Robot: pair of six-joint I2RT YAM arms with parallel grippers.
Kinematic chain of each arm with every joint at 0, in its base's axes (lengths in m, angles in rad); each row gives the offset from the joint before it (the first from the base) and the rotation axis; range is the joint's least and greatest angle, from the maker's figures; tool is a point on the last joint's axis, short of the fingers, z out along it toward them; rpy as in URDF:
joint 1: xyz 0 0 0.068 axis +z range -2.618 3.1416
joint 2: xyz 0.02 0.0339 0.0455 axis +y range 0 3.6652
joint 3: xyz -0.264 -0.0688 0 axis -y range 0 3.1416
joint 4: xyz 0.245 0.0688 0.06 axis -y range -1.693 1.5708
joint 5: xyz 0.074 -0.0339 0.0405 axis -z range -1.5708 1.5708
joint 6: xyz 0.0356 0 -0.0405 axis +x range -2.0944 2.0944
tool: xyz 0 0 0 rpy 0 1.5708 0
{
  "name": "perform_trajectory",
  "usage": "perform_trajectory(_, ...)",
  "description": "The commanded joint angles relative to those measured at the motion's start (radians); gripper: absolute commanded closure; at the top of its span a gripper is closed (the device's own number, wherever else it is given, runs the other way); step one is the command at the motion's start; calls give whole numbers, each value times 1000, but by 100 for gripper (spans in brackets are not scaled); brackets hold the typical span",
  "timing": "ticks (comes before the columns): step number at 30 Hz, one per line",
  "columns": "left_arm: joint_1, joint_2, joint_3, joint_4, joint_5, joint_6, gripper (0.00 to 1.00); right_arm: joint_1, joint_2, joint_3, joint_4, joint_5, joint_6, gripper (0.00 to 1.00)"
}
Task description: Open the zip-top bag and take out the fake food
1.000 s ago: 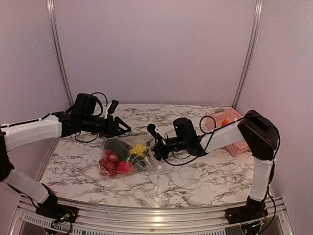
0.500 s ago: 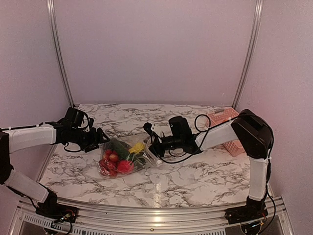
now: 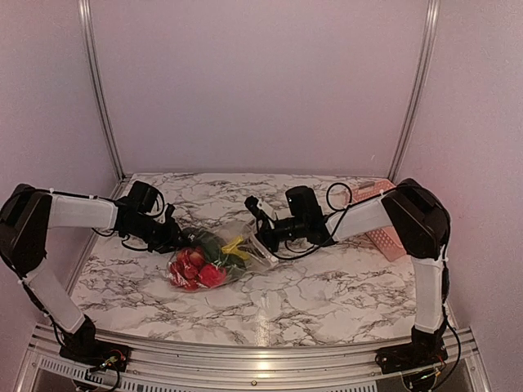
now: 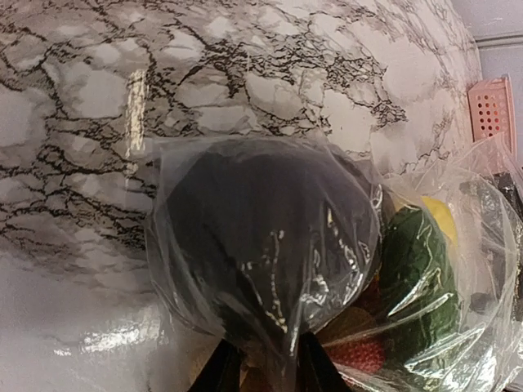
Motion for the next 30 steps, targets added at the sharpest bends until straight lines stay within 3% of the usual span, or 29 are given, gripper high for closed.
perform_trajectory(1,-7,66,55,-13,36,70,81,-3,58,60,-56,-41,-26,11)
perform_trajectory(10,-11,107,88,-20,53,90,97,-5,108,94,-125,-2,-43,11)
perform_trajectory(17,-10,106,88,7,70,48,100,-7,103,64,-186,69,-52,16)
perform_trajectory(25,-1,91,82,8,45,37,100,-12,-26,-19,-158,78,-45,46)
perform_trajectory(30,13,75,52,14,21,28,100,-23,-124,-76,-129,107,-8,52)
